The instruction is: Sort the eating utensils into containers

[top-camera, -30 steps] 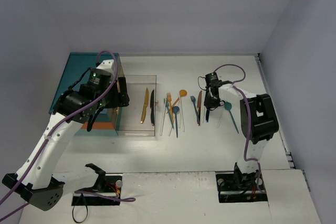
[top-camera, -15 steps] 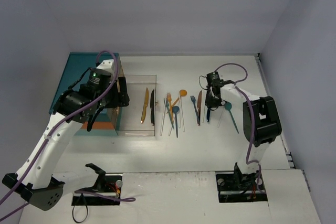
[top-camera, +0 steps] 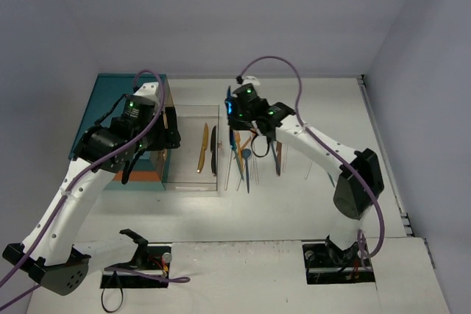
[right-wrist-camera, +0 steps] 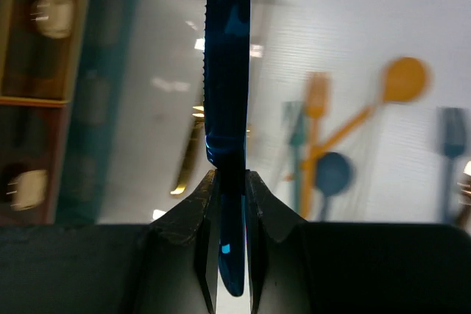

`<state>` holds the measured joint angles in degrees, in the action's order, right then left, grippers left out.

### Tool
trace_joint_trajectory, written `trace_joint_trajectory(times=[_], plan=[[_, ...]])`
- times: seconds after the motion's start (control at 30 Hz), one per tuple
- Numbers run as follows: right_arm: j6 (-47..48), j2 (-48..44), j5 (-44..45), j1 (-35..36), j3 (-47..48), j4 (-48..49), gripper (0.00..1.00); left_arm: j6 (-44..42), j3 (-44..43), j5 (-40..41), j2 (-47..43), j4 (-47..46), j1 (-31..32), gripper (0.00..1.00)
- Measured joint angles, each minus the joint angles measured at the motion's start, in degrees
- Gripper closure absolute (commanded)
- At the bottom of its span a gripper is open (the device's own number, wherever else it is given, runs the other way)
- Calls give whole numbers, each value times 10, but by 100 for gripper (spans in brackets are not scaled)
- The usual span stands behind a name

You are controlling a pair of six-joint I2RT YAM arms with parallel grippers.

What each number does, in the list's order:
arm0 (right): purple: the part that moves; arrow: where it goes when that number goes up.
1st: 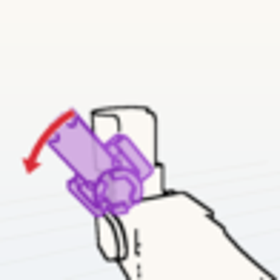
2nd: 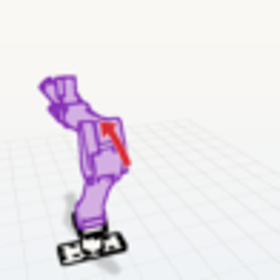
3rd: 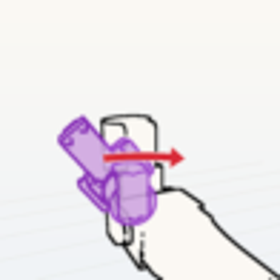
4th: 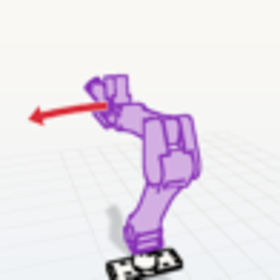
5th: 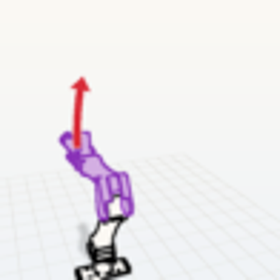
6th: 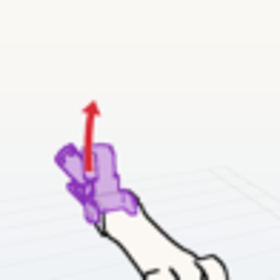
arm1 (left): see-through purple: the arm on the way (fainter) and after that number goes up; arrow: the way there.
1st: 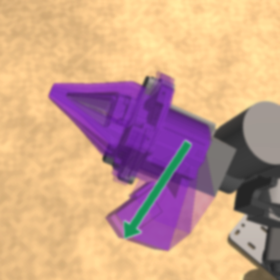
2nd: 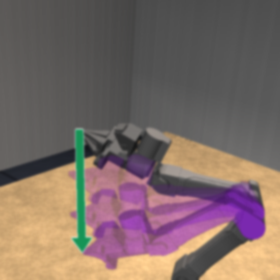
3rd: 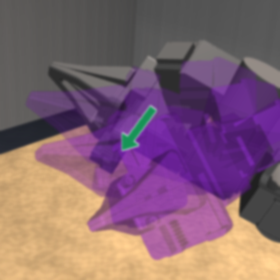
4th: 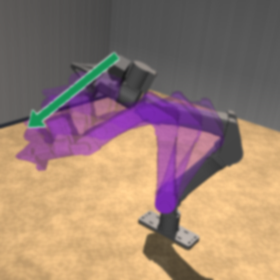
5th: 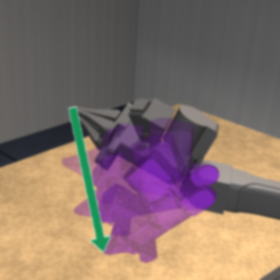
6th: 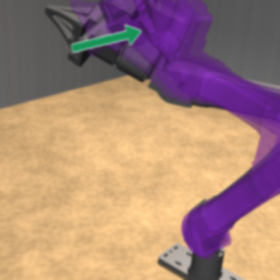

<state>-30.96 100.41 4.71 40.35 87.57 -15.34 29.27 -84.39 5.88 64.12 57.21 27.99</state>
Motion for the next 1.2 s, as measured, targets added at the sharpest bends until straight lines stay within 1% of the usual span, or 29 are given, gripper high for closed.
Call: trace_joint_trajectory(times=[0.1, 0.2, 0.3, 0.4, 0.47, 0.53, 0.57, 0.63, 0.7, 0.77, 0.9, 1.0, 1.1, 1.2], plan=[[-25, 66, 2, 60, 69, 13, 100, -1, -1, 1, -1, 0, 0, 35], [-46, 139, 11, 94, 122, 20, 100, -1, -1, 2, -5, 0, 0, 35], [-63, 209, 22, 112, 149, 23, 100, -1, -1, 2, -14, 0, 0, 35], [-80, 263, 30, 119, 153, 21, 100, -1, 0, 2, -25, 1, 0, 35], [-88, 293, 36, 122, 153, 18, 100, -1, 0, 2, -32, 1, 0, 35], [-95, 306, 42, 122, 159, 19, 97, -1, 0, 2, -38, 1, 0, 34], [-97, 307, 45, 122, 165, 21, 92, -1, 0, 2, -40, 2, 0, 35], [-99, 307, 47, 122, 170, 25, 75, -1, 0, 2, -43, 2, 0, 35], [-101, 308, 47, 122, 171, 26, 65, -1, 0, 2, -43, 3, 0, 35], [-99, 308, 48, 122, 171, 26, 57, 0, 0, 1, -42, 3, 0, 35], [-86, 300, 56, 122, 158, 30, 55, 0, 0, 1, -40, 5, 0, 35], [-74, 259, 68, 121, 126, 29, 55, 0, 0, 0, -37, 5, 0, 35], [-52, 180, 85, 113, 66, 26, 59, 1, 0, -1, -33, 5, 0, 35], [-31, 70, 92, 78, -12, 31, 62, 1, 0, -1, -26, 5, 0, 35]])
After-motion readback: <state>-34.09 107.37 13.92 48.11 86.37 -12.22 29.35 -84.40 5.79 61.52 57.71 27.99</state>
